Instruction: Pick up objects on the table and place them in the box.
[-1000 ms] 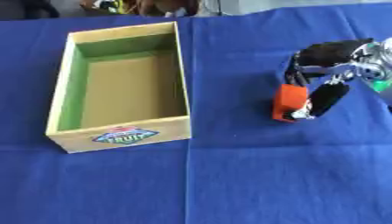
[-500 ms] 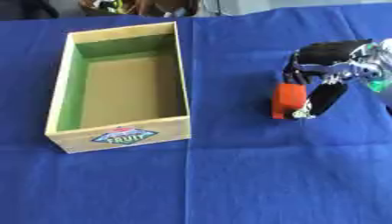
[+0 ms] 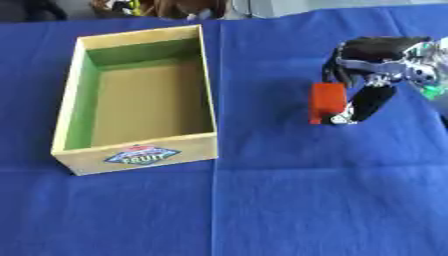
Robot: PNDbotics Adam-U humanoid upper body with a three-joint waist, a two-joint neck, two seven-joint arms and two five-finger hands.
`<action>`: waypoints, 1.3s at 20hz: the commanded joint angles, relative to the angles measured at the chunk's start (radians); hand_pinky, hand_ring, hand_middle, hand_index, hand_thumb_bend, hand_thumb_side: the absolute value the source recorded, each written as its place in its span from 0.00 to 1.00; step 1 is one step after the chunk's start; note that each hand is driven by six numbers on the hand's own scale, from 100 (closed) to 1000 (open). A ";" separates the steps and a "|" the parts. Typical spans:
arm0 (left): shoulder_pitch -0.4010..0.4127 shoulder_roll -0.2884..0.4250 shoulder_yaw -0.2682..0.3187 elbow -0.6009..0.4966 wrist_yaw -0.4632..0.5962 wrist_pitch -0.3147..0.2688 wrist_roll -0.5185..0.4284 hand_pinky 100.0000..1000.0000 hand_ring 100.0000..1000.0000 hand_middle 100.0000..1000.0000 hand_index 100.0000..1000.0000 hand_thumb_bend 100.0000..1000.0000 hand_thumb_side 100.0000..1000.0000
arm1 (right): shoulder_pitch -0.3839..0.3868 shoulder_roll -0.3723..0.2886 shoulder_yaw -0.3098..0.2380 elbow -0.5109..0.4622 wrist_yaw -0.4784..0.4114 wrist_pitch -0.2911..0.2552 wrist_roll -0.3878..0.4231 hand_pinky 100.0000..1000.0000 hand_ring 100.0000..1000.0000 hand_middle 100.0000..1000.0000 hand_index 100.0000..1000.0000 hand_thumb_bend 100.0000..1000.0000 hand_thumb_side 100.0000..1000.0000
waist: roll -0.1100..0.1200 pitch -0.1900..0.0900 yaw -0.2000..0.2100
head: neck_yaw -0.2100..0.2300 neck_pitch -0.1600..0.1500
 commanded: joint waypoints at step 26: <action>0.002 0.021 -0.006 -0.018 0.005 0.003 -0.009 0.63 0.66 0.69 0.78 0.00 1.00 | -0.468 0.381 -0.017 0.173 0.151 -0.018 -0.052 0.25 0.39 0.26 0.32 0.00 0.23 | -0.038 -0.060 0.041 | -0.022 -0.019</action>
